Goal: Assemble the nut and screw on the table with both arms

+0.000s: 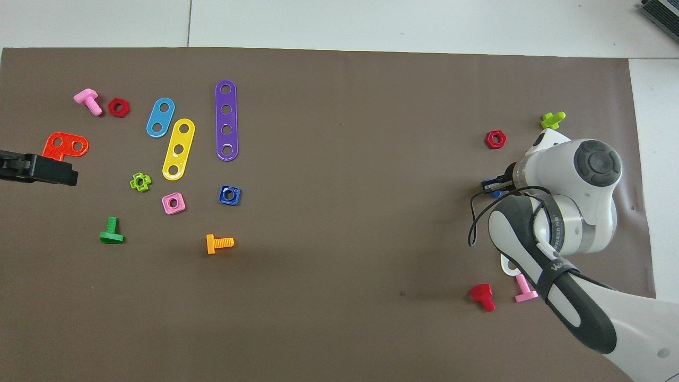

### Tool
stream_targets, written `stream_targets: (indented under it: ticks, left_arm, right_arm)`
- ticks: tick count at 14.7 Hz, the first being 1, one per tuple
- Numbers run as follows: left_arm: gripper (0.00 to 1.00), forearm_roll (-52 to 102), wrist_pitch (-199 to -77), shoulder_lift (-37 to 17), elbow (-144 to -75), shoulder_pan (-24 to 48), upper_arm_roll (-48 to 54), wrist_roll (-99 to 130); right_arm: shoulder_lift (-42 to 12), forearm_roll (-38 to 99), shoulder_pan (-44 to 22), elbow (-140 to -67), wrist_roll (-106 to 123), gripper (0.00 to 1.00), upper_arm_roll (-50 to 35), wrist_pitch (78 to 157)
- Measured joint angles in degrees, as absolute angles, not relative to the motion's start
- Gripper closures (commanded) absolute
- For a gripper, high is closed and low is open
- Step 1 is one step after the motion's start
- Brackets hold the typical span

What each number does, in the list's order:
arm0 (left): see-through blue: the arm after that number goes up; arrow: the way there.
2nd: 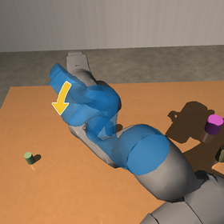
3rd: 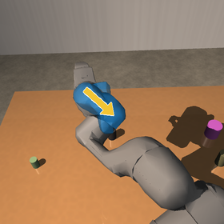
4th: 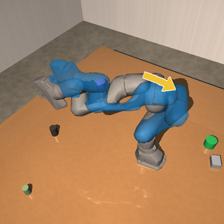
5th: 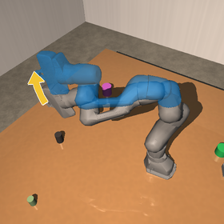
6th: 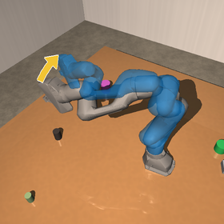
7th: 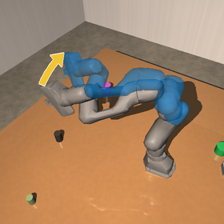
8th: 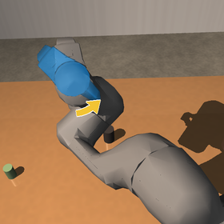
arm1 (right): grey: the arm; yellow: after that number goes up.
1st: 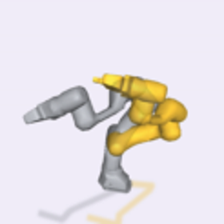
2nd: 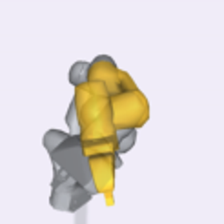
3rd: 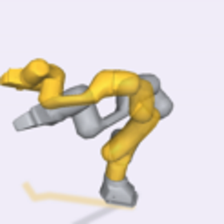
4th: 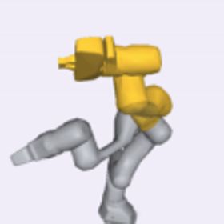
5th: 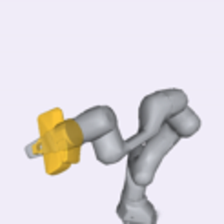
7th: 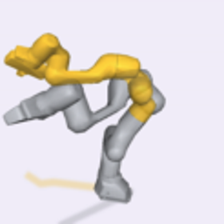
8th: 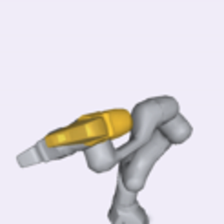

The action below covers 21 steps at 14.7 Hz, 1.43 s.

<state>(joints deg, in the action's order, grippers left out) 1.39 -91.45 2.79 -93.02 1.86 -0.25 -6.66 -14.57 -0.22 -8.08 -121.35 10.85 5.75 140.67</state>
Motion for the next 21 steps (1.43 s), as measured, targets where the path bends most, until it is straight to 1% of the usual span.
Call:
stream_targets:
  ticks: [4, 6, 8, 10, 12, 15, 18, 21]
  left_arm:
    - [0.00, 1.4, -91.5, 2.8, -93.0, 1.9, -0.2, -6.7]
    - [0.00, 1.4, -91.5, 2.8, -93.0, 1.9, -0.2, -6.7]
    - [0.00, 1.4, -91.4, 2.8, -93.0, 1.9, -0.2, -6.7]
    - [0.00, 1.4, -91.4, 2.8, -93.0, 1.9, -0.2, -6.7]
    - [0.00, 1.4, -91.4, 2.8, -93.0, 1.9, -0.2, -6.7]
    - [0.00, 1.4, -91.4, 2.8, -93.0, 1.9, -0.2, -6.7]
    - [0.00, 1.4, -91.4, 2.8, -93.0, 1.9, -0.2, -6.7]
    - [0.00, 1.4, -91.4, 2.8, -93.0, 1.9, -0.2, -6.7]
  right_arm:
    - [-14.5, -0.2, -8.1, -121.1, 10.8, 1.00, 5.7, 140.7]
    - [-14.1, -0.1, -8.3, -118.8, 9.9, 1.00, 5.6, 139.1]
    - [-13.3, 0.0, -9.9, -112.7, 5.8, 1.00, 5.5, 131.8]
    - [-12.7, 0.0, -13.5, -105.2, -1.1, 1.00, 5.4, 123.6]
    - [-12.8, 0.0, -18.8, -100.4, -9.2, 1.00, 5.2, 119.8]
    - [-14.1, 0.0, -27.0, -99.1, -20.4, 1.00, 5.0, 121.6]
    - [-18.1, 0.0, -34.9, -98.3, -32.1, 1.00, 4.9, 126.6]
    - [-22.4, 0.0, -37.9, -97.4, -35.4, 1.00, 5.0, 130.4]
